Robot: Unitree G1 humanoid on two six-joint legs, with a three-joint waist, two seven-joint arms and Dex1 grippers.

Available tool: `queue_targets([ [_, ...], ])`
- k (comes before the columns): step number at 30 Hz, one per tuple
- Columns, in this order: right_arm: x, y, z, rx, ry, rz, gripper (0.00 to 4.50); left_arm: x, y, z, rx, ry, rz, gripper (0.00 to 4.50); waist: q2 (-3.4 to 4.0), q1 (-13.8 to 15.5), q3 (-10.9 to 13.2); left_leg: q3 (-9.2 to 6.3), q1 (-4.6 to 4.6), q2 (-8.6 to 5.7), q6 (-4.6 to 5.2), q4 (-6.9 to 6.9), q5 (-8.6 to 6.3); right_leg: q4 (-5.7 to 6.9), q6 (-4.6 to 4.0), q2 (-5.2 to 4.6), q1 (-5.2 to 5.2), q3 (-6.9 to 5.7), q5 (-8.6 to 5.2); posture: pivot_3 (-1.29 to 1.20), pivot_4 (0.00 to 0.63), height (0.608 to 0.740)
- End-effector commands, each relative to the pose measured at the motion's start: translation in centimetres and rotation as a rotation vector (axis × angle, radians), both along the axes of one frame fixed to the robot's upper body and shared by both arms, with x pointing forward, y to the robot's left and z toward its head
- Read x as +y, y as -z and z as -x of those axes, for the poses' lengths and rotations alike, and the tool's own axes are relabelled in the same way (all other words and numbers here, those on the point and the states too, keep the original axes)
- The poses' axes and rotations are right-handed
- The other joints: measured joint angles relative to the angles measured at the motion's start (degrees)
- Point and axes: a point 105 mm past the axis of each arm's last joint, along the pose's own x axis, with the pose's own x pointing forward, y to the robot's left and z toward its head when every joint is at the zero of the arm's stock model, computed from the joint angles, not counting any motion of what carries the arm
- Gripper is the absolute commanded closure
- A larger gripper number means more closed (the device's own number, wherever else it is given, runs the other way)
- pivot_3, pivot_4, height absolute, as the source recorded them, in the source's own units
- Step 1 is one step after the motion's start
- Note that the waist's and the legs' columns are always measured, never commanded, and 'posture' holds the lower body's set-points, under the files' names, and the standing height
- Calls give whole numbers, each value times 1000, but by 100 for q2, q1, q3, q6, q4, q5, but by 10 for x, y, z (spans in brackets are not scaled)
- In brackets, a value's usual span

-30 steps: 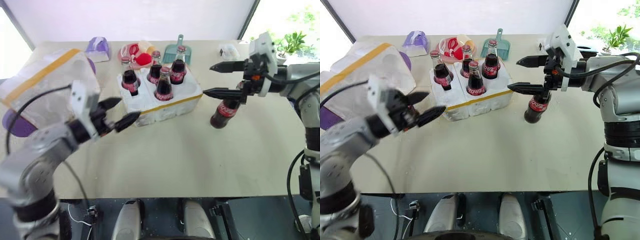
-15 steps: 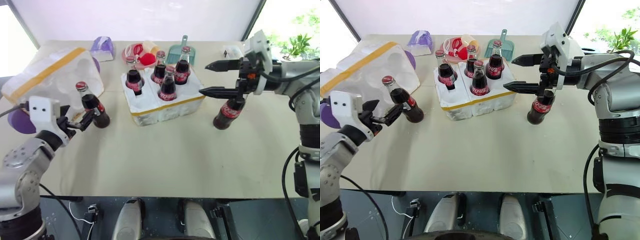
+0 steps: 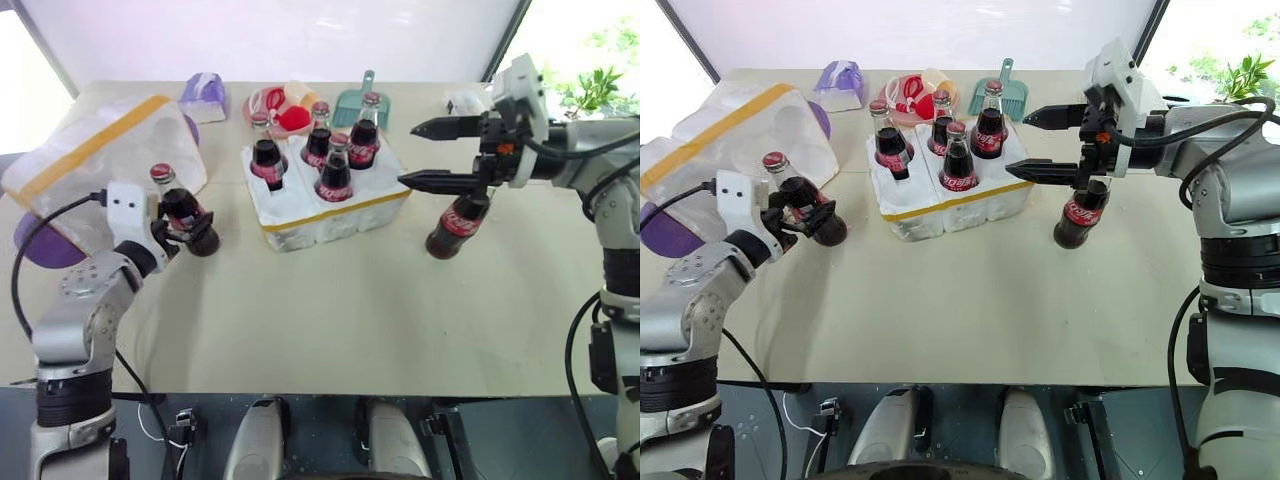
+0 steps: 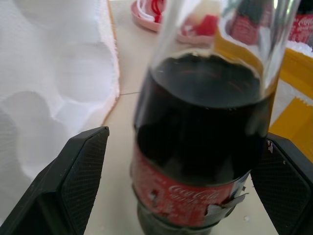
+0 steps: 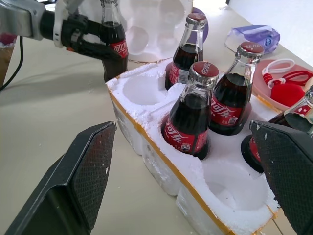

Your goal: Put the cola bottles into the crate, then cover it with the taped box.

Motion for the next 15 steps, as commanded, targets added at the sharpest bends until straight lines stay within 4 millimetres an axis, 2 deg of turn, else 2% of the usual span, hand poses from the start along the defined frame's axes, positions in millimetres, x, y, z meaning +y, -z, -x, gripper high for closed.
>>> queue_targets([
  [1,-3,-18,8,-70,1,-12,0,-2,-17,2,-65,35,-28,889,0,-2,0,0,0,0,0,-1,0,0,0,0,-1,0,0,0,150,736],
  [3,-4,-17,9,-70,2,-13,0,2,-19,5,-54,32,-18,1806,0,-3,0,0,0,0,0,-2,0,0,0,0,-2,0,0,0,150,736],
  [7,-5,-16,9,-70,8,-15,0,0,-34,21,-34,131,26,1840,-1,-15,1,0,-1,1,0,-2,0,0,0,0,-3,0,0,0,150,736],
  [9,-5,-16,9,-69,13,-20,0,-15,-64,43,-58,327,100,1840,-9,-25,7,0,-3,2,0,-4,0,0,0,0,-7,0,0,0,150,736],
  [11,-5,-15,8,-69,17,-22,0,-26,-90,57,-102,453,146,1840,-21,-27,16,-1,-11,5,0,-4,0,2,0,1,-16,0,0,0,150,736],
  [15,-3,-13,7,-67,18,-25,0,-38,-137,48,-212,501,218,1840,-27,42,16,-8,-11,1,-2,3,1,0,0,-1,-2,-7,0,0,150,736],
])
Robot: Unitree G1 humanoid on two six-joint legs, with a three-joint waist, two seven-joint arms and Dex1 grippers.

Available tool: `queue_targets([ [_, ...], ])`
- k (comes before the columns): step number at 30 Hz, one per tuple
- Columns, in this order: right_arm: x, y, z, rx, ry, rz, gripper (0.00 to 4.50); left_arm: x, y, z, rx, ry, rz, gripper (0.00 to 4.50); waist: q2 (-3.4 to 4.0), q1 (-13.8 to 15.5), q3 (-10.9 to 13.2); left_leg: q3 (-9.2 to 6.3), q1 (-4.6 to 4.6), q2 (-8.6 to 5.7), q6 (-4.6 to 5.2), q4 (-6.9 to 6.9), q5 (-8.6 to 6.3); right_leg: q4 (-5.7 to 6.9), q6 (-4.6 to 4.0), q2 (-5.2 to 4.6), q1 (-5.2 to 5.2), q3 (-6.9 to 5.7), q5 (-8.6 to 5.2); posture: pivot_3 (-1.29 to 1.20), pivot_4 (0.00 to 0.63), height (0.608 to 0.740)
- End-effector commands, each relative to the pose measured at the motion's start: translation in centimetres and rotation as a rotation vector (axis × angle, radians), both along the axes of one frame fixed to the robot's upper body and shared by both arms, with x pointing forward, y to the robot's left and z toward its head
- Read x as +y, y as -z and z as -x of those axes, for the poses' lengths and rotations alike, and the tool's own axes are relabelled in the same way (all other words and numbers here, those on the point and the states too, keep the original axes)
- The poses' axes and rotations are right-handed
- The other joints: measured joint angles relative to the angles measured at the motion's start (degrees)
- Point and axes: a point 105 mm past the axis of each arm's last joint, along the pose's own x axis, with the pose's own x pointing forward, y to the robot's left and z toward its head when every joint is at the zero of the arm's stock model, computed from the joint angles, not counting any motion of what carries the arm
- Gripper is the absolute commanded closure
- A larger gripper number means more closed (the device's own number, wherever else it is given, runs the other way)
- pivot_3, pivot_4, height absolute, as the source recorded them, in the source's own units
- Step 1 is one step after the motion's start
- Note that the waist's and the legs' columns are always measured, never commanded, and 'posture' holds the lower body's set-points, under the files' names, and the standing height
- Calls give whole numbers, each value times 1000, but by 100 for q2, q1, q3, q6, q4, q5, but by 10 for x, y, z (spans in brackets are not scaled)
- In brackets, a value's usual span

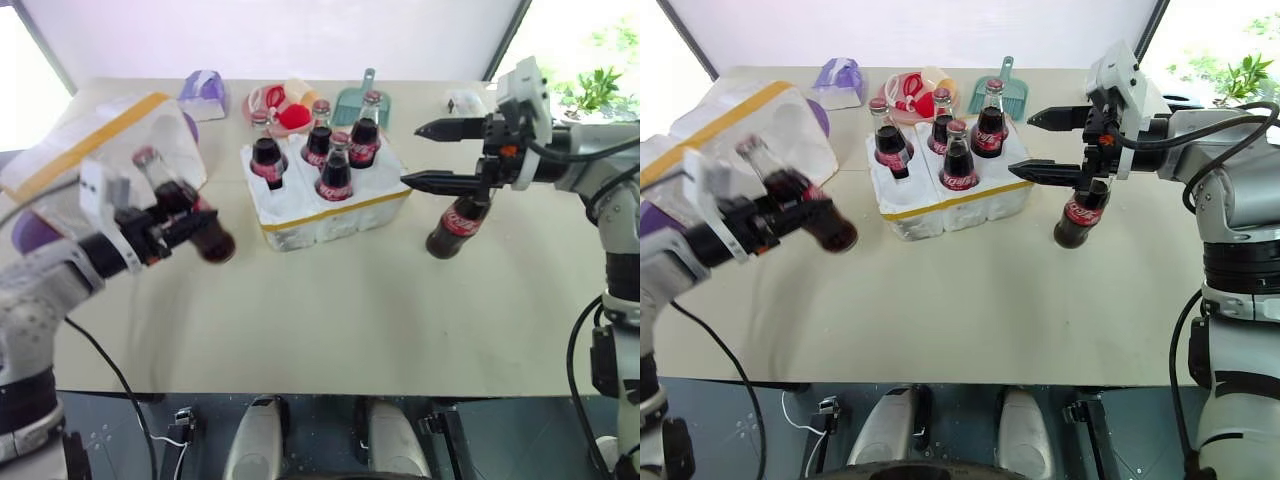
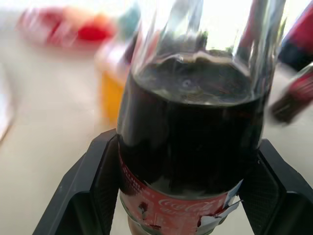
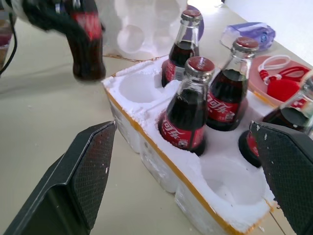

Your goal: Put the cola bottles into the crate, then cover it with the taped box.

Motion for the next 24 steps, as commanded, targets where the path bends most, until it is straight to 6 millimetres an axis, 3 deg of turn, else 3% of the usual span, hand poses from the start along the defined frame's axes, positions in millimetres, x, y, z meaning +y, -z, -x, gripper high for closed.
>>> queue_targets([
  [1,1,-15,6,-71,-6,-15,0,-11,-54,1,-163,35,59,1840,-1,-20,-1,0,2,-1,0,2,0,0,0,0,4,0,0,0,150,736],
  [3,1,-15,6,-71,-4,-19,0,-25,-63,-7,-191,58,48,1840,-1,-41,-1,2,7,-2,0,1,0,-1,1,0,7,2,1,0,150,736],
  [6,2,-14,6,-71,-1,-23,0,-50,-59,-23,-199,98,14,1840,1,-44,-2,2,10,-2,0,-6,0,0,1,1,5,2,1,0,150,736],
  [10,0,-15,7,-77,15,-29,0,-73,-35,-44,-178,124,-85,1840,0,-56,0,7,7,-2,-1,-5,1,-2,1,1,0,3,1,0,150,736],
  [20,-8,-9,8,-71,66,-43,0,-72,-9,-59,-184,92,-274,1840,1,-64,0,9,3,-1,-1,-8,1,-1,1,3,-10,5,0,0,150,736],
  [24,-6,-7,8,-68,69,-46,0,-76,4,-68,-136,79,-248,1840,1,-45,0,9,3,-1,0,-8,1,-2,1,2,-10,6,0,0,150,736],
])
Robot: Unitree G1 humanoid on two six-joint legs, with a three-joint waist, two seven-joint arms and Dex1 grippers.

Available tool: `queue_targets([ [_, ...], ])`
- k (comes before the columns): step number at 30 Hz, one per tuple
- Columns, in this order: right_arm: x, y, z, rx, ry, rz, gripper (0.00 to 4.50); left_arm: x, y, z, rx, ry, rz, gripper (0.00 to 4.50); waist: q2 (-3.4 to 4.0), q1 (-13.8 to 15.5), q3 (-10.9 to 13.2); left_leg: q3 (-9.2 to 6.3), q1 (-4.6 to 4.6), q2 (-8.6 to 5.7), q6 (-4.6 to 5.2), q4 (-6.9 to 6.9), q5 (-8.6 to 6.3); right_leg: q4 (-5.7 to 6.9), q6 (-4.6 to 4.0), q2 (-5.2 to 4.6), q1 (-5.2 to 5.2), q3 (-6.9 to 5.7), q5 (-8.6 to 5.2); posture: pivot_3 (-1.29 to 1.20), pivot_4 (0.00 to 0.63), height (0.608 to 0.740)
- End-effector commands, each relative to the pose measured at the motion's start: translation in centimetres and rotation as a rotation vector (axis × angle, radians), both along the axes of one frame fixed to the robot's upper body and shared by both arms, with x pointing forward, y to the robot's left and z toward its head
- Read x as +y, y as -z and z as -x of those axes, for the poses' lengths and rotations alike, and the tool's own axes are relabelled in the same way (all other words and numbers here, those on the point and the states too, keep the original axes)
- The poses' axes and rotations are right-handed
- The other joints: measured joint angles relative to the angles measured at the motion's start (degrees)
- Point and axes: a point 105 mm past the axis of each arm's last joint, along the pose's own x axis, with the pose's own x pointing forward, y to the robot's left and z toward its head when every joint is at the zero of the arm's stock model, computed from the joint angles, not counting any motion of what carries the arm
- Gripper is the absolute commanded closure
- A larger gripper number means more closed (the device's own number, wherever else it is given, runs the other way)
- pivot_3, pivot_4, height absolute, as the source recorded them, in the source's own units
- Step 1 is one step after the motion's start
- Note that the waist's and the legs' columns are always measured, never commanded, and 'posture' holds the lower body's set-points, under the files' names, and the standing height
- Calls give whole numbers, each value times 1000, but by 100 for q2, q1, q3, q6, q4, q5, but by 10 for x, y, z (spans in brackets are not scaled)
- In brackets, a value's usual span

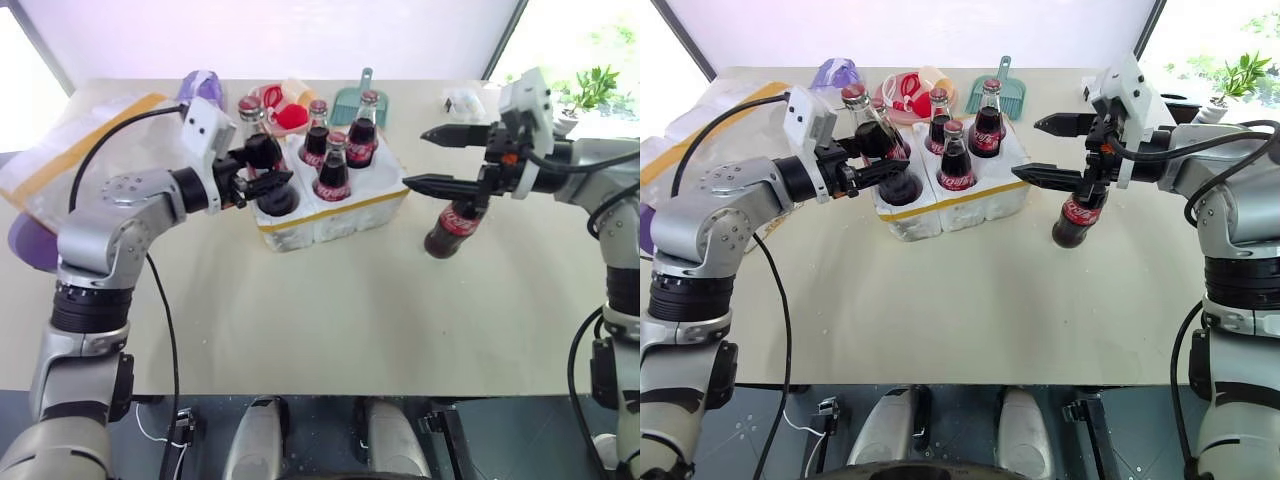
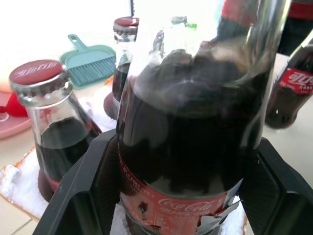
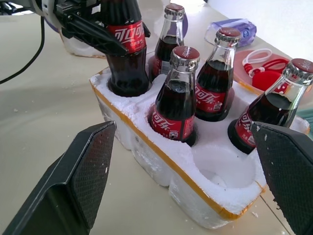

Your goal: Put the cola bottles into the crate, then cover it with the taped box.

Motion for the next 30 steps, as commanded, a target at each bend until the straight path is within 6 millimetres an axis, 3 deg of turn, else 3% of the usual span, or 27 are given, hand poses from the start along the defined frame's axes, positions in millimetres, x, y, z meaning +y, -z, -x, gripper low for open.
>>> queue_targets([
  [1,0,-14,6,-66,-2,-12,0,-1,-3,-8,-23,-31,34,1840,0,6,0,0,0,0,0,2,0,1,0,0,0,0,0,0,150,736],
  [6,1,-12,3,-68,-2,-4,0,-11,29,-21,51,-55,20,1840,-1,12,0,1,-1,-1,0,5,0,1,0,-1,2,0,0,0,150,736],
  [11,1,-12,3,-77,-2,7,0,-12,40,-27,72,-87,23,1840,2,30,-2,-1,1,-1,-1,7,1,3,1,-1,7,-2,1,0,150,736],
  [12,1,-13,4,-80,1,7,0,-12,38,-26,68,-80,34,809,1,32,-2,-1,5,-1,-1,9,2,3,1,-1,13,-2,1,0,150,736],
  [14,0,-15,5,-89,8,5,0,-12,31,-22,55,-66,49,130,1,23,-3,-2,6,-1,-1,12,2,3,3,-1,16,-1,3,0,150,736],
  [15,-1,-17,6,-102,10,2,0,-11,24,-18,39,-53,59,49,1,15,-3,-2,6,-1,-1,12,2,3,3,-2,16,-1,3,0,150,736],
  [18,-5,-27,21,-114,-14,-28,0,-6,-3,0,-2,18,130,49,1,9,-2,-3,3,0,-1,5,2,3,2,-1,7,-1,3,0,150,736],
  [22,-15,-32,56,-51,-66,-76,0,9,-43,38,-29,146,241,49,0,10,0,-3,-5,1,-1,-2,1,0,3,-1,-1,-1,2,0,150,736],
  [26,-28,-12,77,58,-5,-83,0,18,-62,81,-10,302,252,49,-1,12,-2,-4,4,2,2,2,0,-5,3,-2,13,-2,2,0,150,736],
  [30,-44,39,77,136,213,-62,0,14,-44,112,71,399,120,49,-2,20,-5,-6,29,2,1,5,0,-2,2,-2,39,-2,1,0,150,736],
])
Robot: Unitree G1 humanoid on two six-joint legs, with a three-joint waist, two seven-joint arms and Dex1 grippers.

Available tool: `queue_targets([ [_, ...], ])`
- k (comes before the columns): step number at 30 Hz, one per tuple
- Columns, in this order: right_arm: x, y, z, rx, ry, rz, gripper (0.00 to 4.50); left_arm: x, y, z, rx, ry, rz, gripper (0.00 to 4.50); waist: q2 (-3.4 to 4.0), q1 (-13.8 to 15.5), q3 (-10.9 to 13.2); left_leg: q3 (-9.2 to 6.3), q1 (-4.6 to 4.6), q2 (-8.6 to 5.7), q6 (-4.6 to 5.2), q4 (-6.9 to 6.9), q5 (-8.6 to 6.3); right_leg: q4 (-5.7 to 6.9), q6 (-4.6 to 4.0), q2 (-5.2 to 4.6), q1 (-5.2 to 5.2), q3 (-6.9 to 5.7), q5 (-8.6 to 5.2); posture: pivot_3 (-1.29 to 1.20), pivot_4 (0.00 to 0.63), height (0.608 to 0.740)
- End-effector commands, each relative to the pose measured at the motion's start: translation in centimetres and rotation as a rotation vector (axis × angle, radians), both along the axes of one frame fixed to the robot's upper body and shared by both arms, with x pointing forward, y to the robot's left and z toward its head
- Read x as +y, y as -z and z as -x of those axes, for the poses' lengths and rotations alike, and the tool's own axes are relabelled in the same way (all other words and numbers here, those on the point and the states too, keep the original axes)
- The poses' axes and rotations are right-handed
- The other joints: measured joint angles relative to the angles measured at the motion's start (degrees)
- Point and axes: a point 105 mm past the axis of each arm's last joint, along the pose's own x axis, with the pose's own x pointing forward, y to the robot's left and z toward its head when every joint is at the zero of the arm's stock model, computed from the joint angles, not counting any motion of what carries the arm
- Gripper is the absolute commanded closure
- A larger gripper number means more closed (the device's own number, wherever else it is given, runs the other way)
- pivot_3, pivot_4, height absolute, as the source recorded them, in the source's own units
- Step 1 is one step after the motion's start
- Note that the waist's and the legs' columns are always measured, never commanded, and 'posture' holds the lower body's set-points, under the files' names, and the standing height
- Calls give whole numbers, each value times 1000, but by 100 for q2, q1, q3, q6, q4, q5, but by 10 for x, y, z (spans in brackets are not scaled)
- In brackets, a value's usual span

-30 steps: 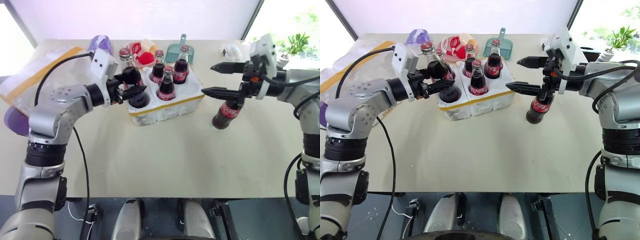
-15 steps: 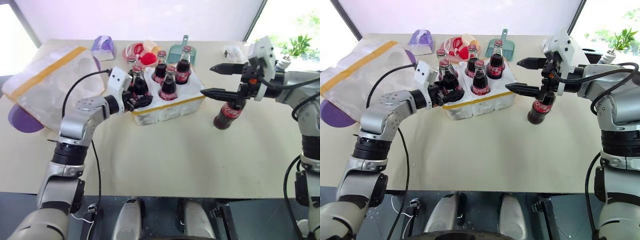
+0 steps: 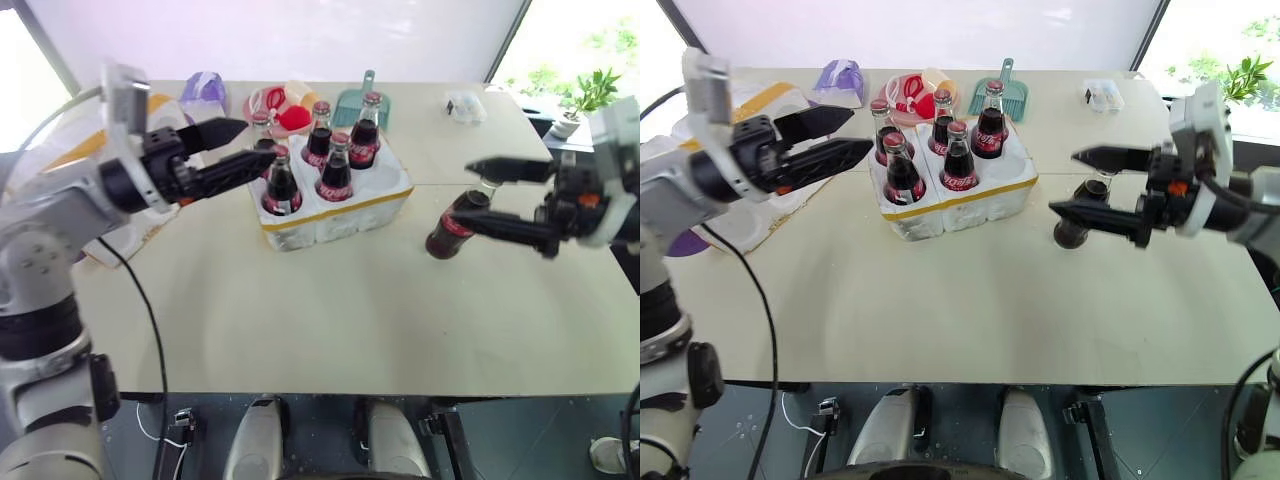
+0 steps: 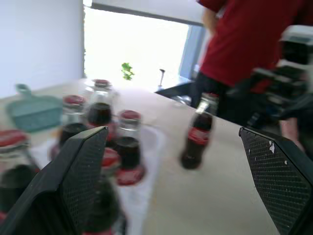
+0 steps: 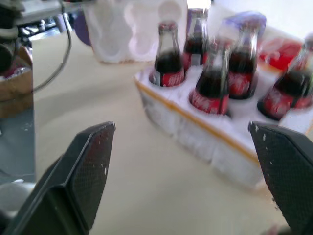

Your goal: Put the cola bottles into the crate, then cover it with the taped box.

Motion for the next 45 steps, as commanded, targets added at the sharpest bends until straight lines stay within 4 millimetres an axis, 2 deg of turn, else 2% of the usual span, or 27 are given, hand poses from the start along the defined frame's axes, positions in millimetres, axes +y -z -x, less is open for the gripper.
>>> queue_targets([
  [1,-10,23,0,-13,174,22,0,-10,12,26,16,108,-94,49,1,5,-1,-1,11,0,0,-1,0,-1,0,0,12,0,0,0,150,736],
  [6,-33,55,-9,9,426,-81,0,-22,44,23,51,105,-196,49,1,4,-1,-1,37,-2,0,-1,-1,-8,-2,0,41,1,-2,0,150,736],
  [8,-47,64,-18,1,559,-153,0,-28,51,22,44,112,-201,49,0,0,-2,-1,43,-1,0,-3,-1,-9,-3,1,45,1,-2,0,150,736],
  [10,-51,69,-25,-11,627,-200,0,-34,51,18,37,116,-176,49,1,2,-2,-1,45,-1,0,-5,-1,-9,-3,1,45,2,-2,0,150,736],
  [16,-54,83,-43,-11,712,-246,0,-43,51,11,15,107,-147,49,2,-9,-2,-1,47,-2,1,-8,-1,-9,-3,1,45,2,-2,0,150,736],
  [26,-43,95,-81,-13,679,-255,0,-46,48,4,-4,88,-133,49,3,-3,-2,-1,47,-2,2,-10,-2,-9,-3,2,45,2,-3,0,150,736],
  [32,-44,99,-101,-6,693,-295,0,-48,47,3,-12,87,-130,49,5,-10,-1,-1,47,-2,2,-10,-2,-11,-2,2,45,2,-3,0,150,736],
  [34,-44,93,-104,-31,687,-307,559,-48,48,2,-14,82,-133,0,4,-5,-1,-1,47,-2,2,-11,-2,-11,-2,2,45,1,-3,0,150,736],
  [37,-41,80,-99,-75,649,-322,1741,-47,48,2,-15,79,-132,0,5,0,0,-1,46,-2,2,-11,-2,-12,-2,2,46,1,-3,0,150,736],
  [40,-36,56,-93,-137,593,-345,1697,-43,48,2,-16,66,-133,0,11,-15,3,-1,46,-2,2,-12,-2,-12,-2,2,44,2,-3,0,150,736],
  [43,-22,14,-94,-220,503,-407,1697,-38,47,0,-20,37,-128,0,20,-53,9,0,46,-2,2,-13,-2,-12,-2,2,41,2,-3,0,150,736],
  [45,-9,-7,-99,-254,446,-422,1697,-36,47,-1,-20,26,-124,0,31,-108,15,4,45,-2,2,-13,-2,-9,-1,2,36,8,-2,0,150,736],
])
